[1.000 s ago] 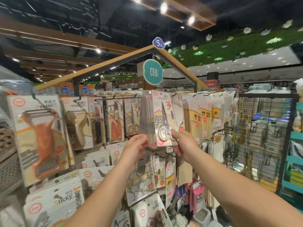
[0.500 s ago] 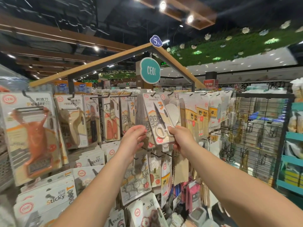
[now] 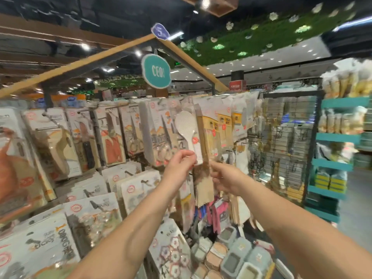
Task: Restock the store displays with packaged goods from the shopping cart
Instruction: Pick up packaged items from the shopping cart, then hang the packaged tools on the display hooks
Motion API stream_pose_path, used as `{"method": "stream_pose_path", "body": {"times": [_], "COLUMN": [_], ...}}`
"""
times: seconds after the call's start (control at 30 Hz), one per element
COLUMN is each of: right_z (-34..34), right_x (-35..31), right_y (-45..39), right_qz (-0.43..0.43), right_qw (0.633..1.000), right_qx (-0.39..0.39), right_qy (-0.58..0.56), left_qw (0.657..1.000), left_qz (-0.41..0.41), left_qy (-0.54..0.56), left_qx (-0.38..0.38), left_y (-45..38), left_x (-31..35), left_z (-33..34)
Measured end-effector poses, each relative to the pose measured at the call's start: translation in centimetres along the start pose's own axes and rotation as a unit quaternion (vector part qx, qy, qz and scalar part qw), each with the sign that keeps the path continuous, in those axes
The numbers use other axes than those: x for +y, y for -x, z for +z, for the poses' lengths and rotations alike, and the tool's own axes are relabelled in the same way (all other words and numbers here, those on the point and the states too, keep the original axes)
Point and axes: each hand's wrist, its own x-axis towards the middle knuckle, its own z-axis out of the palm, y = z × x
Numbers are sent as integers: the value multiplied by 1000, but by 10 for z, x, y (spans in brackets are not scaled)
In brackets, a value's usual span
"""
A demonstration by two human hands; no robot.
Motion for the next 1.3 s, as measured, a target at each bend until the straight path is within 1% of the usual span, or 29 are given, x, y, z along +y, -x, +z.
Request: {"method": "stream_pose_path", "body": {"times": [0.07,0.17,0.23,0.27,0.37,0.47,0.53,0.63,0.7,0.8,0.87,0.93,1.0,1.03,1.13,1.23,1.3], "right_z": [-32,-82,-116,-135,-186,-218,-229,-235,-232,-221,-213,-205,-196,-190,-174,-170,-173], "right_x": [17,53,90,113,183,235,267,318,350,390,417,443,465,476,493,504,511], "right_y": [21,68,103,124,195,267,318,383,424,471,494,510,516,516,513,505,497], "right_qz": [4,16,44,64,114,147,178,231,277,332,364,384,394,394,393,421,438], "right_qw": [999,994,988,983,961,936,916,887,868,847,843,843,838,833,800,779,759], "right_qx": [24,88,116,143,241,303,342,383,394,391,375,358,359,376,453,460,475], "right_qy": [-24,-59,-94,-100,-71,-105,-107,-116,-126,-135,-130,-118,-113,-99,3,62,77], "left_qw": [999,991,982,975,944,907,882,844,817,789,778,769,765,768,774,770,765], "left_qz": [-13,-47,-80,-107,-171,-207,-229,-271,-297,-333,-354,-369,-382,-384,-390,-398,-408], "left_qy": [15,44,59,61,62,52,44,38,23,-16,-44,-50,-55,-61,-97,-90,-90], "left_qx": [-33,-115,-160,-186,-277,-363,-411,-462,-493,-516,-517,-519,-516,-510,-490,-490,-490], "left_y": [7,28,49,65,125,188,235,304,351,403,430,449,462,466,469,473,471], "left_x": [-7,-31,-57,-70,-104,-123,-135,-149,-159,-179,-194,-208,-220,-226,-237,-244,-247], "left_z": [29,84,126,151,222,280,313,341,346,344,335,321,309,304,291,285,287]}}
